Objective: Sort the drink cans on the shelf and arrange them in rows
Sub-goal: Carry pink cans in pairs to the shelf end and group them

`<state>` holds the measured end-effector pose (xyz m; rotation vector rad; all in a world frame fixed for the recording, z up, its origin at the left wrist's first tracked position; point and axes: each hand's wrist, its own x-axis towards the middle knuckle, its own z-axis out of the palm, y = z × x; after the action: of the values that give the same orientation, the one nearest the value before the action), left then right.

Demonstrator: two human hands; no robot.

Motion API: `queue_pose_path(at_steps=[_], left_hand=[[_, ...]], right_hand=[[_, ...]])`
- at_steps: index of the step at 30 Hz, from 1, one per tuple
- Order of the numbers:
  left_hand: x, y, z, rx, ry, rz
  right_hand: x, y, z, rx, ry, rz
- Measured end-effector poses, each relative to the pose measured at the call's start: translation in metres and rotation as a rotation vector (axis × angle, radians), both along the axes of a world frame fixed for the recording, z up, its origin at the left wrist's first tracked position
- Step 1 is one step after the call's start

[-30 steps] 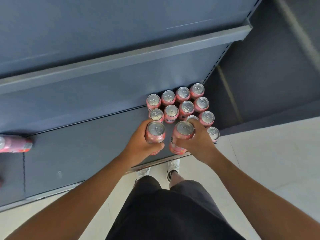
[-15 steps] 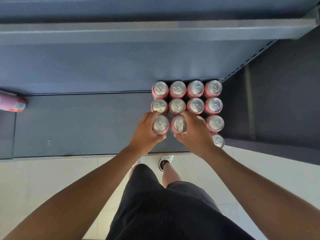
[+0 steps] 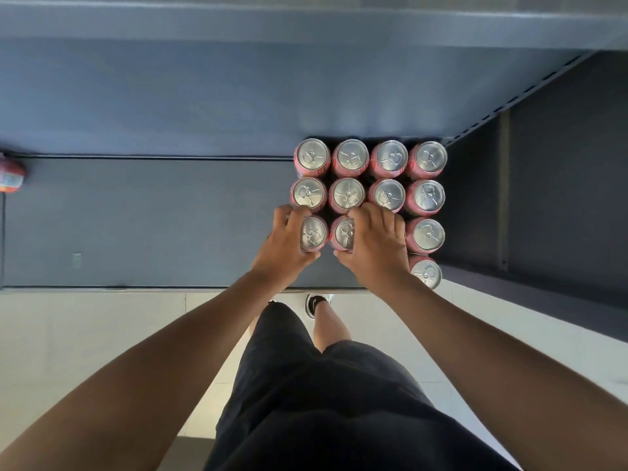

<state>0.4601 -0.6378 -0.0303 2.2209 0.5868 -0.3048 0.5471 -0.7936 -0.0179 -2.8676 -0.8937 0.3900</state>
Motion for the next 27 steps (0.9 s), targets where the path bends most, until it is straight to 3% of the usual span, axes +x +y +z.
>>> queue_pose_path(at_steps=[5, 11, 15, 27], left_hand=[[-0.004, 0.007, 0.014, 0.051, 0.019, -0.095], [-0.032, 0.021, 0.049, 0.428, -0.154, -0.266], [-0.057, 0.031, 0.071, 0.564, -0.217, -0.292], [-0.152, 0.079, 0.134, 0.749, -0.246, -0.02]], right_hand=[[0.002, -0.003, 0.021, -0.002, 0.032, 0.116], [-0.005, -0.005, 0.058, 0.11, -0.011, 0.395], [-0.008, 0.007, 0.081, 0.152, -0.043, 0.54], [-0.056, 0.089, 0.143, 0.218, -0.082, 0.641]])
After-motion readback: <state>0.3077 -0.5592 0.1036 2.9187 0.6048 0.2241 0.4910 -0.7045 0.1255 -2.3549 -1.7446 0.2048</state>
